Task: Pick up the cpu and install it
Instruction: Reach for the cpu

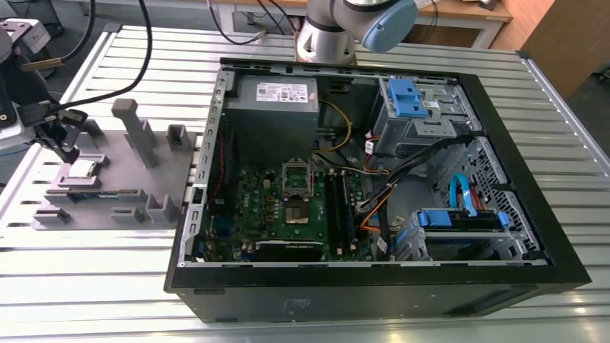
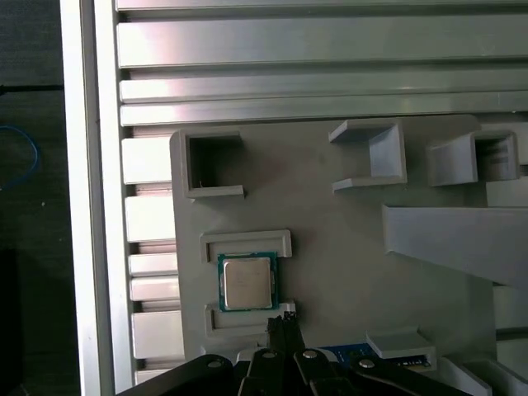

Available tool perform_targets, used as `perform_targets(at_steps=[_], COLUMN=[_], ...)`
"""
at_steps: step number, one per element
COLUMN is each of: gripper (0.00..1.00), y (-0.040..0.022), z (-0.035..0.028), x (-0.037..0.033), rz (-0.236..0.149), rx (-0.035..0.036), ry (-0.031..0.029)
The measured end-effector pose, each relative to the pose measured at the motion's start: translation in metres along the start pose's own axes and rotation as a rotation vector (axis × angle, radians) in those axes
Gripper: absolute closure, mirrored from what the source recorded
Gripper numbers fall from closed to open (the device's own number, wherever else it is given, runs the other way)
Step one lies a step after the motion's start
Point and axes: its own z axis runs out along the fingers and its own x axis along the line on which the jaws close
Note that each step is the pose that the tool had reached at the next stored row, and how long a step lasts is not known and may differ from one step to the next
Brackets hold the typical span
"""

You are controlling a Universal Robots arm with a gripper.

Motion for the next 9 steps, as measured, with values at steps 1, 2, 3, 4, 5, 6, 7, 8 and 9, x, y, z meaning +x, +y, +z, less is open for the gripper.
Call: perform_targets(at_steps=[1, 2, 3, 4, 5, 6, 7, 8, 9], gripper=[0.89, 0.89, 0.89, 0.89, 0.89, 0.89, 0.89, 0.89, 0.89], y=[0.0000, 0.0000, 0.0000, 0.0000, 0.0000, 0.0000, 0.0000, 0.0000, 0.0000], z=[-0.0009, -0.0016, -0.0016, -0.0017, -0.0017, -0.0017, -0.0016, -0.0014, -0.0011], x=[0.0000, -0.0001, -0.0001, -0.0001, 0.0000, 0.0000, 0.0000, 0.0002, 0.0005], rz=[0.000, 0.000, 0.000, 0.000, 0.000, 0.000, 0.000, 0.000, 0.000], rx=[0.0000, 0.0000, 0.0000, 0.0000, 0.0000, 0.0000, 0.0000, 0.0000, 0.0000], ry=[0.0000, 0.0000, 0.0000, 0.0001, 0.0000, 0.0000, 0.0000, -0.0001, -0.0001])
